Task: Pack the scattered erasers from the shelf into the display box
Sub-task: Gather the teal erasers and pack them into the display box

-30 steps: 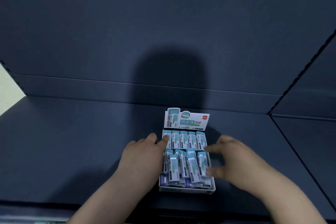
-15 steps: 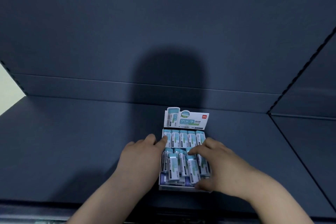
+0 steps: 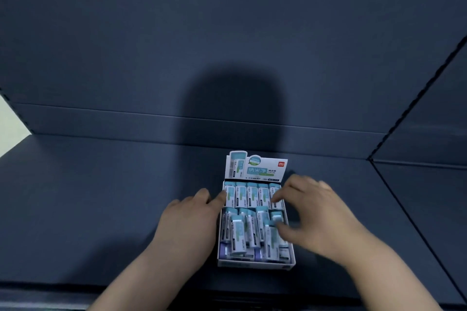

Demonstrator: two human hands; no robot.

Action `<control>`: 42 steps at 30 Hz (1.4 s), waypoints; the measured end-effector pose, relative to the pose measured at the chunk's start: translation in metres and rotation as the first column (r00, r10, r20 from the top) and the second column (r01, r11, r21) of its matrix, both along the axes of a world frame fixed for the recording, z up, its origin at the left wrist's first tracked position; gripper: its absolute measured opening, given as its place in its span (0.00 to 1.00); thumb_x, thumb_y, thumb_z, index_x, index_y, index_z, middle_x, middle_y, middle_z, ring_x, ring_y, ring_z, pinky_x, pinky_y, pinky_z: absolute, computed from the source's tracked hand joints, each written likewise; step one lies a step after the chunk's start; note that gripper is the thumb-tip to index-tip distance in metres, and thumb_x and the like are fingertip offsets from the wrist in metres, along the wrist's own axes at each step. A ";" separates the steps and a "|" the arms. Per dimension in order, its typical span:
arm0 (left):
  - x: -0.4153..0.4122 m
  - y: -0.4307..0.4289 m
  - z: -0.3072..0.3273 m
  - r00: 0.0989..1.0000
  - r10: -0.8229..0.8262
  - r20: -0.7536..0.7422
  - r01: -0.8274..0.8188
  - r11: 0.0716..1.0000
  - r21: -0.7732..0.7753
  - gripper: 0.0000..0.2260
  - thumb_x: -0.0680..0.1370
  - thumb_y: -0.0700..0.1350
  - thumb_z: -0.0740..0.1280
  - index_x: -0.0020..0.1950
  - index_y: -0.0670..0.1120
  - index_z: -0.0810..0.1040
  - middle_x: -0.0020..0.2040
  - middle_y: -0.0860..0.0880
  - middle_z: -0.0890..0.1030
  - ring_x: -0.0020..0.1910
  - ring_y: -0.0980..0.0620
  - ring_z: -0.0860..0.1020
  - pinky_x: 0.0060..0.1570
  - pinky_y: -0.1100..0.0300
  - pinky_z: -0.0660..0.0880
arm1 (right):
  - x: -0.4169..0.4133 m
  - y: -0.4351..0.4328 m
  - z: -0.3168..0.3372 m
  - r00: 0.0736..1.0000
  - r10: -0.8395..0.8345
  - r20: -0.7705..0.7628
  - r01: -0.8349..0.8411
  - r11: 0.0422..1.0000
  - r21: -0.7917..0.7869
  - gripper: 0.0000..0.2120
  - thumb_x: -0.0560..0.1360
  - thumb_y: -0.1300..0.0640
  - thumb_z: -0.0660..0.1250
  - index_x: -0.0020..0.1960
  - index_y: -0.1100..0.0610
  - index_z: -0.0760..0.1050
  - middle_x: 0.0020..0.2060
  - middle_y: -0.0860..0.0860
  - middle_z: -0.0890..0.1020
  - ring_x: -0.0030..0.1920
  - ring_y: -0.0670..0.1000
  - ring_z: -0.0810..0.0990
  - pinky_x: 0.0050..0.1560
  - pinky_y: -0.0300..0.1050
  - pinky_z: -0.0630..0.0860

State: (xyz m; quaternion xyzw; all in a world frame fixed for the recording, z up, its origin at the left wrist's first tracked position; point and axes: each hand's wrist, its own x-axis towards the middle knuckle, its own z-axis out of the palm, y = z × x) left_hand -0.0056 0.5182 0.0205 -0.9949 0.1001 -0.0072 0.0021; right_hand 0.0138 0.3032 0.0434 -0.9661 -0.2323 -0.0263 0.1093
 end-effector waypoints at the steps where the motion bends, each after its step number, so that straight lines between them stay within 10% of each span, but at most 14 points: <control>1: -0.001 0.001 0.000 1.000 0.003 0.000 -0.003 1.000 -0.007 0.30 0.78 0.41 0.56 0.76 0.57 0.49 0.59 0.51 0.69 0.52 0.49 0.74 0.42 0.59 0.60 | 0.004 -0.001 0.002 1.000 -0.024 -0.009 0.024 0.999 0.036 0.16 0.66 0.41 0.65 0.52 0.45 0.76 0.45 0.40 0.73 0.50 0.44 0.73 0.51 0.44 0.69; 14: 0.001 0.002 -0.003 1.000 -0.019 -0.011 0.019 1.000 0.019 0.31 0.78 0.40 0.57 0.77 0.56 0.47 0.63 0.51 0.67 0.54 0.50 0.73 0.43 0.60 0.60 | 0.011 0.003 -0.017 0.978 -0.150 -0.144 0.131 0.982 -0.133 0.21 0.79 0.53 0.55 0.70 0.41 0.64 0.54 0.47 0.70 0.59 0.49 0.69 0.57 0.42 0.65; 22: 0.013 -0.003 -0.011 0.998 -0.058 -0.026 0.058 0.998 0.000 0.34 0.76 0.37 0.57 0.76 0.58 0.48 0.60 0.50 0.67 0.53 0.49 0.73 0.43 0.60 0.62 | 0.008 -0.003 -0.023 0.982 -0.148 -0.115 0.160 0.982 0.097 0.20 0.77 0.55 0.58 0.68 0.44 0.69 0.47 0.42 0.67 0.50 0.44 0.69 0.49 0.36 0.64; 30: 0.010 -0.003 -0.010 0.997 -0.073 -0.027 0.074 0.996 0.056 0.34 0.76 0.39 0.58 0.76 0.58 0.47 0.63 0.49 0.66 0.57 0.48 0.71 0.50 0.58 0.64 | -0.013 0.002 -0.007 0.950 -0.015 -0.313 0.021 1.000 0.016 0.32 0.66 0.37 0.70 0.68 0.38 0.64 0.55 0.39 0.67 0.59 0.42 0.66 0.61 0.37 0.64; 35: 0.005 0.003 -0.012 0.988 -0.117 0.099 0.126 0.988 -0.088 0.32 0.52 0.45 0.80 0.55 0.57 0.81 0.38 0.54 0.75 0.28 0.55 0.75 0.30 0.63 0.60 | -0.020 0.002 -0.017 0.948 -0.066 -0.311 0.113 0.984 0.135 0.22 0.65 0.45 0.74 0.57 0.42 0.70 0.50 0.37 0.69 0.54 0.41 0.70 0.55 0.36 0.69; 42: -0.001 0.001 -0.007 0.986 -0.143 0.085 0.150 0.985 -0.089 0.30 0.49 0.44 0.80 0.50 0.57 0.83 0.34 0.56 0.75 0.25 0.56 0.74 0.28 0.65 0.59 | 0.001 0.006 -0.002 0.933 -0.109 -0.344 0.269 0.846 0.460 0.09 0.70 0.56 0.72 0.44 0.46 0.74 0.38 0.45 0.80 0.37 0.46 0.76 0.39 0.33 0.72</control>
